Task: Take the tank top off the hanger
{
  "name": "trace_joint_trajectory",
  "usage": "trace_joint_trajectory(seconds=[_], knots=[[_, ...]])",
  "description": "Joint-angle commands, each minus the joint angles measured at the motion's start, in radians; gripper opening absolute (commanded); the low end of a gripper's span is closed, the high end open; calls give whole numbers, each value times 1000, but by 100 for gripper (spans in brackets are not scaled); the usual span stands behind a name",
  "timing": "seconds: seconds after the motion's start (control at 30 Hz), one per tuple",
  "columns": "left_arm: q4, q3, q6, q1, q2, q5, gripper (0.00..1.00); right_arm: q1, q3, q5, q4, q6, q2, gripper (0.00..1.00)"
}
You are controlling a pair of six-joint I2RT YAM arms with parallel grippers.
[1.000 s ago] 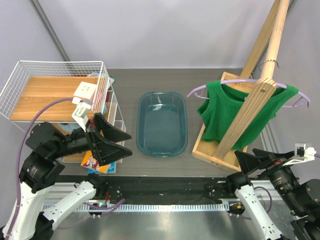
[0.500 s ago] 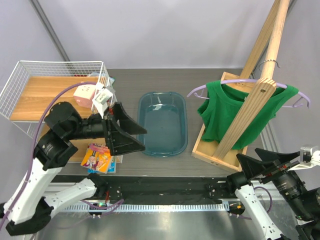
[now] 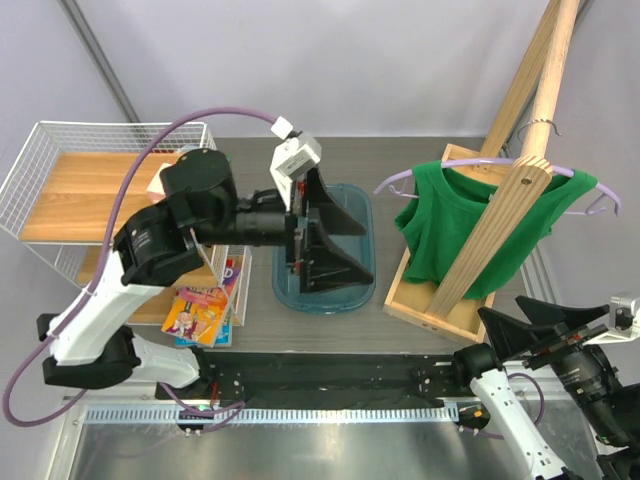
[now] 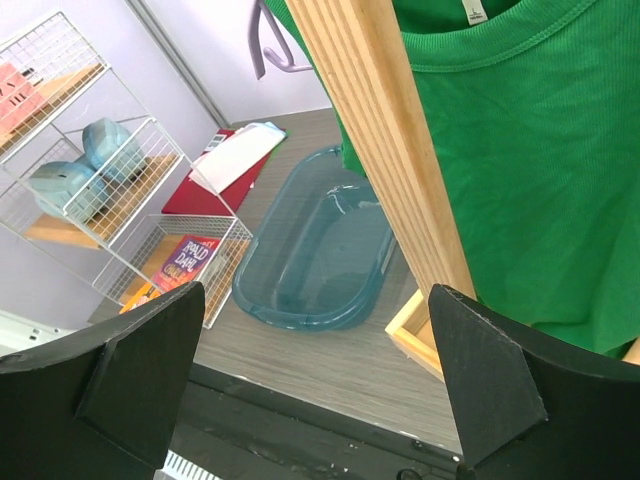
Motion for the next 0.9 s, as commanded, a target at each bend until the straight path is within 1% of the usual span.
trace_joint_trajectory(seconds=[0.0, 0.07, 0.1, 0.13, 0.17, 0.2, 0.3, 0.33, 0.43, 0.47, 0.57, 0.63, 0.7, 0.8, 0.87], knots=[[-106, 125, 151, -4, 84, -150, 99, 6, 23, -4, 21, 23, 29, 100], [-129, 171, 197, -4, 116, -184, 97, 6, 21, -24, 26, 38, 28, 100], [-134, 183, 243, -4, 135, -237, 96, 7, 20, -33, 27, 52, 25, 100], [-140, 200, 267, -4, 165, -270, 91, 6, 14, -44, 34, 58, 25, 100], [-143, 227, 290, -4, 185, -305, 89, 7, 10, -55, 35, 62, 23, 100], [-143, 243, 348, -4, 201, -339, 87, 6, 12, -59, 35, 66, 22, 100], [-129, 296, 428, -4, 263, -372, 75, 6, 24, -61, 28, 67, 21, 100], [-123, 310, 442, -4, 295, -371, 68, 6, 38, -59, 21, 64, 21, 100], [-68, 346, 466, -4, 348, -391, 59, 6, 67, -61, 6, 55, 28, 100], [-63, 365, 497, -4, 368, -383, 57, 7, 70, -62, 3, 55, 28, 100], [-55, 427, 547, -4, 423, -363, 57, 6, 84, -73, -5, 55, 31, 100], [-39, 433, 593, -4, 435, -365, 64, 6, 104, -79, -11, 56, 32, 100], [-14, 426, 605, -4, 442, -395, 71, 6, 130, -81, -25, 53, 35, 100], [1, 424, 633, -4, 449, -417, 77, 6, 154, -81, -41, 47, 38, 100], [12, 429, 646, -3, 461, -419, 78, 6, 156, -84, -43, 50, 34, 100]])
